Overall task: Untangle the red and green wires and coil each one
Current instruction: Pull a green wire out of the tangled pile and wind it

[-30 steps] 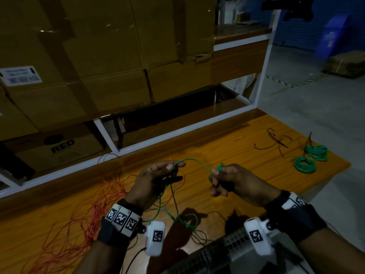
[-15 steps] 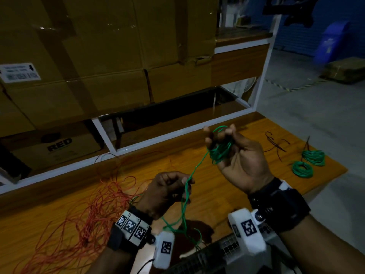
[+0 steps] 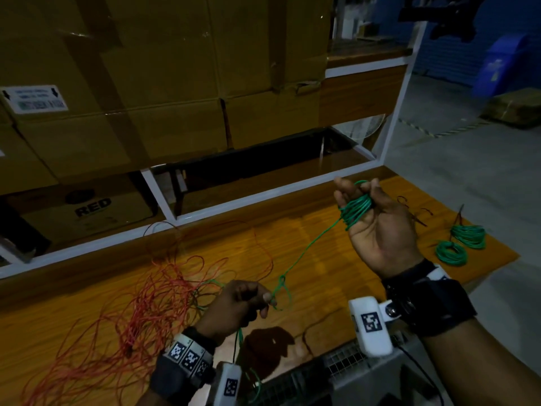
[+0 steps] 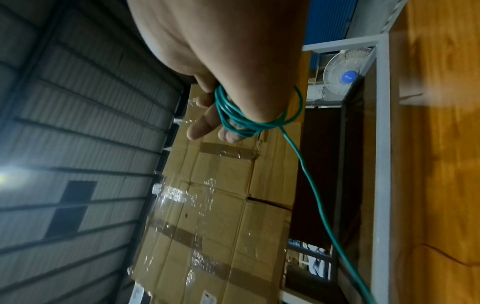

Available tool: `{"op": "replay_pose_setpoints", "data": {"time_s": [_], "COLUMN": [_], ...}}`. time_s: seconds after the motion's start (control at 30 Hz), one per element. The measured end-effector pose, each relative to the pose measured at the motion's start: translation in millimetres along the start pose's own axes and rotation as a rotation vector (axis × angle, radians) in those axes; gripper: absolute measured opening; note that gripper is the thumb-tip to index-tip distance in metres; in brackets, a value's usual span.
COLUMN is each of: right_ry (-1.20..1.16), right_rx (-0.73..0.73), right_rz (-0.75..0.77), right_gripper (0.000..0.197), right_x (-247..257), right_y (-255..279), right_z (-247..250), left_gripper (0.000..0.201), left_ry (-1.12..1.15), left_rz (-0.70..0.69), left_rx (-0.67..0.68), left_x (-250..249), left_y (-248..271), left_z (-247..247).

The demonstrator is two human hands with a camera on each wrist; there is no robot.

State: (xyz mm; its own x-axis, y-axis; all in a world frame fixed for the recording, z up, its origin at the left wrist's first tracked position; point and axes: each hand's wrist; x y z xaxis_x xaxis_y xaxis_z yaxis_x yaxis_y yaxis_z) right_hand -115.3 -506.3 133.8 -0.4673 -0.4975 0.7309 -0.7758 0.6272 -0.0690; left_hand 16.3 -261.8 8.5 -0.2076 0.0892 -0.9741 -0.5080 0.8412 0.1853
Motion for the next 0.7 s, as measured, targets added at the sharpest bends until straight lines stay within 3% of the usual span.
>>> {"op": "replay_pose_setpoints", "data": {"time_s": [0.13, 0.27, 0.37, 0.53, 0.63, 0.7], "right_ry": [0.095, 0.133, 0.139, 0.165, 0.156, 0.132], "right_rx": [0.086, 0.127, 0.140, 0.147, 0.125, 0.113], "right_rz": [-0.113, -0.159, -0.151, -0.145, -0.150, -0.150], "right_gripper": [0.029, 0.029, 0.027, 0.026, 0.028, 0.029], "right_x": [-16, -26, -25, -22, -24, -25], "right_y": [16, 24, 25, 26, 24, 22], "right_z": [-8, -18, -22, -19, -10, -4], "left_gripper": [0.022, 0.045, 0.034, 0.043, 0.019, 0.012], "left_ry": [-0.170, -0.049, 0.089, 0.212, 0.396, 0.510], "left_rz": [-0.079, -0.144, -0.177, -0.237, -0.367, -0.382], "left_rx": [0.021, 0.034, -0.140, -0.422, -0.598, -0.633], "left_x": [-13, -26, -32, -30, -35, -40], "left_y": [-3, -14, -22, -29, -26, -22], "left_z": [-7, -23, -35, -26, -16, -6]}}
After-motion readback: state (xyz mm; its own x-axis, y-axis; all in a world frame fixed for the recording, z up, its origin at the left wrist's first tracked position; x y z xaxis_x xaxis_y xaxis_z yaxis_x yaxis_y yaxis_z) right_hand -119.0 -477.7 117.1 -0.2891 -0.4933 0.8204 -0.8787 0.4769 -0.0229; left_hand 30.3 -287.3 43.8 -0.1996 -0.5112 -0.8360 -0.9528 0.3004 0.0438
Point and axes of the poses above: each hand's wrist, its own y-axis away from the middle knuckle, its own z-axis out of the back of the hand, x = y × z, and after that the axes turned 11 degrees about y, right-handed
